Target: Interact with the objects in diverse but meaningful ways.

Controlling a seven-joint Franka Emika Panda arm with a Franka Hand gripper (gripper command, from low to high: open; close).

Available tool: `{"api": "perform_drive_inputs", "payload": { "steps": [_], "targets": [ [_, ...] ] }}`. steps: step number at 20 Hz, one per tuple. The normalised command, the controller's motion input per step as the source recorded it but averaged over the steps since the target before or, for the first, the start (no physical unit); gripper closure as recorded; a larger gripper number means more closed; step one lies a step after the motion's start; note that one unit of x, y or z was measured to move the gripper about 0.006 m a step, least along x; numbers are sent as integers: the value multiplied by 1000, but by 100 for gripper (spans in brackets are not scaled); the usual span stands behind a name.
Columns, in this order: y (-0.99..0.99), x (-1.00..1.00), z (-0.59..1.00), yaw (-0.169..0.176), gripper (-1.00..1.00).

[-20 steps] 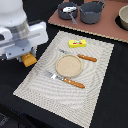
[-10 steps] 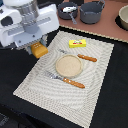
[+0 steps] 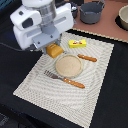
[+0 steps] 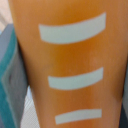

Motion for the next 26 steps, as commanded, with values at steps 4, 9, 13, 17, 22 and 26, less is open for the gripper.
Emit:
{"api": "perform_drive_inputs", "payload": {
  "steps": [4, 9, 13, 17, 22, 26],
  "targets": [
    [47, 758, -16, 0, 100],
    [48, 623, -1, 0, 100],
    [54, 376, -26, 0, 100],
    [159, 313, -6, 0, 100],
    [181, 503, 0, 0, 100],
    [170, 650, 74, -1, 100]
  ]
}}
